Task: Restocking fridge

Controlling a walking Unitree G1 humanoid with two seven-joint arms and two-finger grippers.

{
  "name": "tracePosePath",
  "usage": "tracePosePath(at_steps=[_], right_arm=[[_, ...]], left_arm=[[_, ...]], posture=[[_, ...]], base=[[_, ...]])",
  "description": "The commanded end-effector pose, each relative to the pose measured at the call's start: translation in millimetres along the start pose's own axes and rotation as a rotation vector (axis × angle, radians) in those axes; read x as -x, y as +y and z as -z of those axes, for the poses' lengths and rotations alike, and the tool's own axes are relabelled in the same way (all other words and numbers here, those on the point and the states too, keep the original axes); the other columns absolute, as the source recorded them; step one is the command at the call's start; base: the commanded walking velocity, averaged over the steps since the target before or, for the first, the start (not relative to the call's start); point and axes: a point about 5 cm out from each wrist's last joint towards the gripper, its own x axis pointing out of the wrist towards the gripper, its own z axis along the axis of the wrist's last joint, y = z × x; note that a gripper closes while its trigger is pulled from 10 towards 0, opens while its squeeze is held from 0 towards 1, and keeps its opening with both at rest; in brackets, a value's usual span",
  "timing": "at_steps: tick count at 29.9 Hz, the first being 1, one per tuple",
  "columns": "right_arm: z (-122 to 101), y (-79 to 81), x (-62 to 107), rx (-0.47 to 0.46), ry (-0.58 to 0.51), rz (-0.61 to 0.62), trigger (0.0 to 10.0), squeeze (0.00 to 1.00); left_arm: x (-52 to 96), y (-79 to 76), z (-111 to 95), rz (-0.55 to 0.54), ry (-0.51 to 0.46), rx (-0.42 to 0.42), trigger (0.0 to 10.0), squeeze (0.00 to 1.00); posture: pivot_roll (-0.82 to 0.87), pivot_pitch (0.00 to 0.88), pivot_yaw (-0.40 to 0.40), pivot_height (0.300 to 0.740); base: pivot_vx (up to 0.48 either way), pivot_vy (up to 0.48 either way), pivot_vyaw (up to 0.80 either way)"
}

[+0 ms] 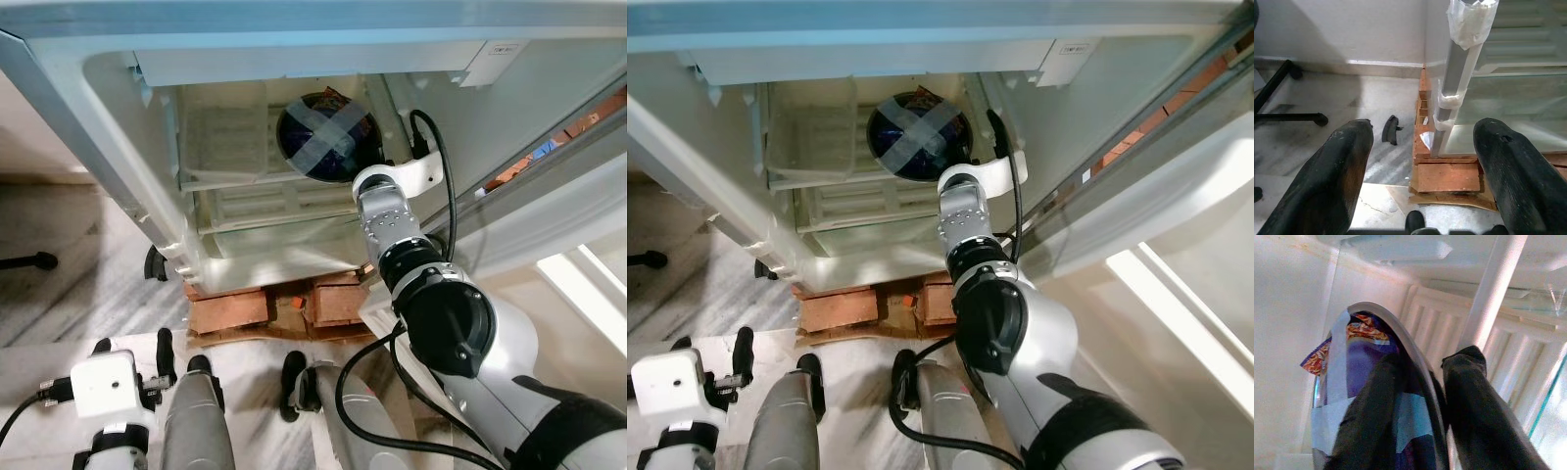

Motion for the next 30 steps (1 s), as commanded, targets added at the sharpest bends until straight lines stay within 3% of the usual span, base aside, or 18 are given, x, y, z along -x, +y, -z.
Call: tracePosePath(at_steps=[1, 5, 7, 12, 20, 23, 28, 30], right_arm=[[2, 9.4, -0.8, -0.034, 0.021, -0.045, 10.0, 1.00], [3, 22.1, -1.1, -0.135, 0.072, -0.177, 10.0, 1.00], [4, 22.2, -0.9, -0.135, 0.081, -0.189, 10.0, 1.00], [5, 3.9, 0.5, 0.040, 0.127, -0.204, 10.0, 1.00], [4, -18.6, 3.0, 0.167, 0.172, -0.202, 10.0, 1.00], [-4, -37.8, 4.8, 0.266, 0.187, -0.187, 10.0, 1.00], [-12, -45.7, 5.2, 0.372, 0.195, -0.200, 10.0, 1.00], [-17, -46.9, 5.6, 0.467, 0.209, -0.243, 10.0, 1.00]], left_arm=[[3.9, 1.8, 7, -0.010, 0.041, -0.005, 10.0, 0.00], [-7.9, 1.4, 7, -0.006, 0.022, -0.005, 10.0, 0.00], [-9.9, 1.3, 7, -0.005, 0.019, -0.005, 10.0, 0.00], [-19.7, -0.6, 6, 0.000, 0.002, -0.008, 10.0, 0.00], [-27.4, -1.0, 7, 0.005, -0.007, -0.009, 10.0, 0.00], [-34.7, -1.2, 7, 0.008, -0.017, -0.011, 10.0, 0.00], [-38.4, -0.6, 7, 0.008, -0.022, -0.013, 10.0, 0.00], [-40.8, -1.7, 8, 0.020, -0.026, -0.015, 10.0, 0.00]], posture=[[0.37, 0.366, -0.185, 0.740], [0.35, 0.325, -0.181, 0.740], [0.35, 0.325, -0.181, 0.740], [0.34, 0.295, -0.176, 0.740], [0.32, 0.265, -0.171, 0.740], [0.32, 0.245, -0.161, 0.740], [0.31, 0.233, -0.155, 0.740], [0.28, 0.218, -0.145, 0.740]], base=[[0.000, 0.000, 0.00], [0.000, 0.000, 0.00], [0.000, 0.000, 0.00], [0.000, 0.000, 0.00], [0.000, 0.000, 0.00], [0.000, 0.000, 0.00], [0.000, 0.000, 0.00], [0.000, 0.000, 0.00]])
